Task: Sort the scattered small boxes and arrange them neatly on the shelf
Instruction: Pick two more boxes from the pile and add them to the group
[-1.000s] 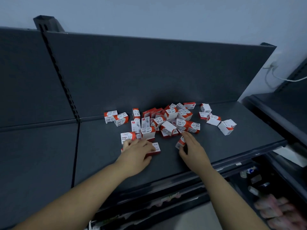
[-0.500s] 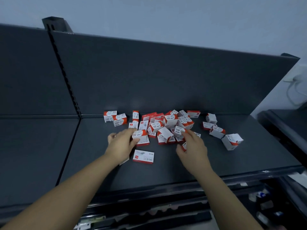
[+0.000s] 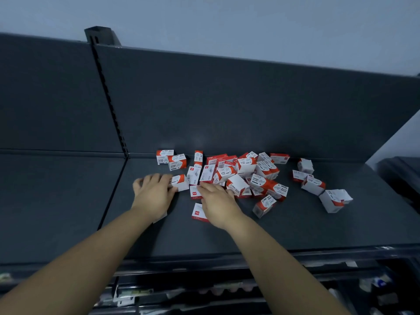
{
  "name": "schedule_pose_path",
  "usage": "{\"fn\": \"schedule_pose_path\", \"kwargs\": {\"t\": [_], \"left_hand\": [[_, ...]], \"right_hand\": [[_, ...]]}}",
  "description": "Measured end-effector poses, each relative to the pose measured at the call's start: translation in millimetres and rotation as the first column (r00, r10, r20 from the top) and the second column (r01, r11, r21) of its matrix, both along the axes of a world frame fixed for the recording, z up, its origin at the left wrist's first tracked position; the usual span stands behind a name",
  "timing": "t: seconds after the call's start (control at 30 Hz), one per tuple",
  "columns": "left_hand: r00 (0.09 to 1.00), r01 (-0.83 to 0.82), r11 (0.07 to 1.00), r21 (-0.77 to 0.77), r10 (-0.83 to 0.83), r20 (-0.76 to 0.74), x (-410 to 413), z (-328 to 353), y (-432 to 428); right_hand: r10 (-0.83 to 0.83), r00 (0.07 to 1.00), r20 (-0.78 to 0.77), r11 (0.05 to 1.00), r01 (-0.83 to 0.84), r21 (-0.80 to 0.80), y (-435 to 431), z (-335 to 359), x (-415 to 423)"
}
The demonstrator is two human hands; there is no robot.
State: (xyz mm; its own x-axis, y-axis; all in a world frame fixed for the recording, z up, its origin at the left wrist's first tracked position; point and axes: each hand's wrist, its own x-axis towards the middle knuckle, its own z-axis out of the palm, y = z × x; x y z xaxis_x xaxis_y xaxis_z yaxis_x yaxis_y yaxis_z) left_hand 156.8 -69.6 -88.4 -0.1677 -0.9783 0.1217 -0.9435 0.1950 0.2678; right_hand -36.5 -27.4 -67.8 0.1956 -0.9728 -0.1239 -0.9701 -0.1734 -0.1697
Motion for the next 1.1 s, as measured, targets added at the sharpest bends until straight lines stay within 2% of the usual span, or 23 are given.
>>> {"fn": "schedule_pose_path", "kwargs": {"t": [0.1, 0.17, 0.23, 0.33, 0.43, 0.53, 0.6, 0.73, 0.87, 1.03, 1.1], "left_hand": [[0.994, 0.029, 0.995, -0.091, -0.039, -0.104, -3, 3, 5], [0.973, 0.135, 0.962, -0.236, -0.173, -0.149, -10, 9, 15], [0.92, 0.293, 0.906, -0.307, -0.354, -0.167, -19, 15, 30], [0.844, 0.486, 0.855, -0.18, -0.513, -0.158, -34, 8, 53], [0.857, 0.461, 0.886, -0.044, -0.457, -0.238, -36, -8, 57], [0.806, 0.39, 0.917, -0.079, -0.382, -0.452, -32, -13, 55], [0.77, 0.372, 0.922, -0.107, -0.37, -0.52, -32, -13, 52], [0.748, 0.455, 0.888, -0.072, -0.424, -0.511, -38, -19, 47], [0.741, 0.5, 0.866, -0.025, -0.442, -0.506, -37, -31, 41], [0.769, 0.466, 0.885, -0.01, -0.411, -0.489, -28, -31, 36], [0.784, 0.425, 0.905, -0.025, -0.381, -0.49, -20, -33, 36]], "right_hand": [[-0.002, 0.999, 0.037, 0.999, 0.004, -0.038, 5, -4, -4], [-0.015, 0.996, 0.086, 0.996, 0.022, -0.083, 7, -7, -11], [-0.054, 0.981, 0.186, 0.994, 0.071, -0.085, 4, -8, -20], [-0.084, 0.961, 0.263, 0.994, 0.099, -0.043, 2, -5, -34], [-0.088, 0.958, 0.274, 0.995, 0.097, -0.023, 6, -1, -41], [-0.143, 0.923, 0.357, 0.982, 0.178, -0.067, 13, 7, -45], [-0.13, 0.902, 0.412, 0.985, 0.165, -0.051, 22, 12, -45], [-0.015, 0.884, 0.467, 1.0, 0.016, 0.004, 41, 2, -35], [-0.075, 0.834, 0.546, 0.997, 0.074, 0.024, 43, -6, -37], [-0.102, 0.801, 0.59, 0.989, 0.019, 0.146, 33, -3, -38], [-0.113, 0.794, 0.597, 0.989, 0.032, 0.146, 25, 2, -30]]}}
